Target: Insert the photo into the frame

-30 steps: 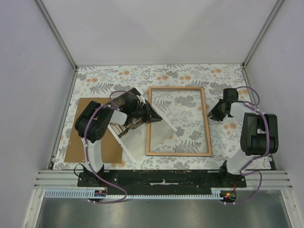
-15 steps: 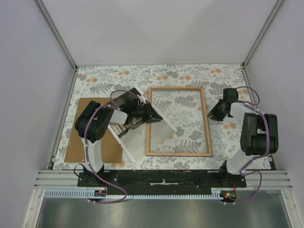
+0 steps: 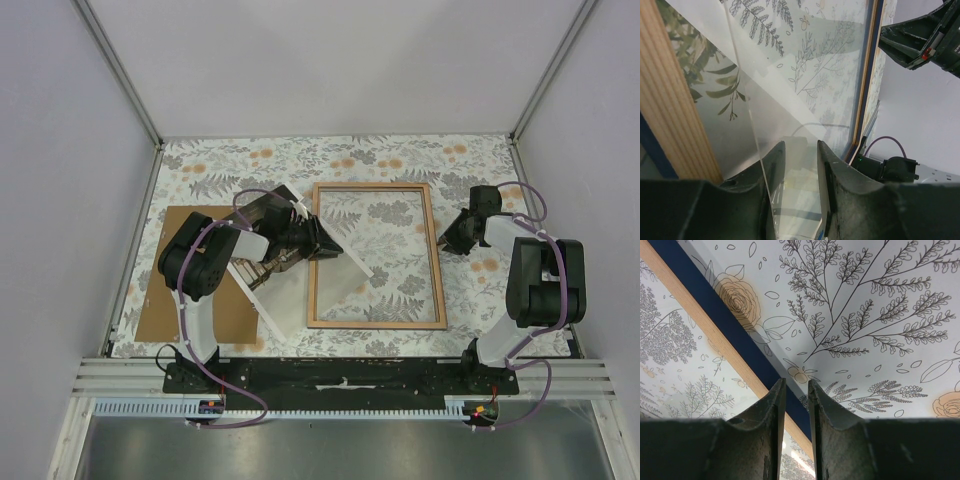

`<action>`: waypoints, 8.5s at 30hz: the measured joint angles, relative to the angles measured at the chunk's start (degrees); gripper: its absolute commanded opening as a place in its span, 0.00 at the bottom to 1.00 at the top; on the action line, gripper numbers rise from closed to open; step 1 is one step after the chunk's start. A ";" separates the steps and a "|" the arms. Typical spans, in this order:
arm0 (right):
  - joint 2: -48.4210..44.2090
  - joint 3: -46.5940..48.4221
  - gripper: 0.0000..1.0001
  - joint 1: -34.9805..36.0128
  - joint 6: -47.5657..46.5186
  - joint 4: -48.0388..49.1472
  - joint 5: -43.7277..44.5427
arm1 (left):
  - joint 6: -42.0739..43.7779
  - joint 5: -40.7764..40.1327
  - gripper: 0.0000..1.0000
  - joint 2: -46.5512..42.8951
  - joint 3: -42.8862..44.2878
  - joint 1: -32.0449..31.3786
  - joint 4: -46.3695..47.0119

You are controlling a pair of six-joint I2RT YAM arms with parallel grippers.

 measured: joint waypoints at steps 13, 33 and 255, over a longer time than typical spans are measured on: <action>0.00 0.00 0.32 0.02 -0.09 0.00 0.00 | 0.61 0.11 0.48 -0.11 1.14 -0.09 -1.81; 0.00 0.00 0.32 0.09 -0.15 0.00 -0.02 | 3.15 -0.22 0.56 -1.31 2.16 -0.17 -5.62; 33.83 51.47 0.12 54.34 9.66 -19.08 9.05 | 14.53 -44.78 0.26 -26.34 -4.72 22.27 -52.54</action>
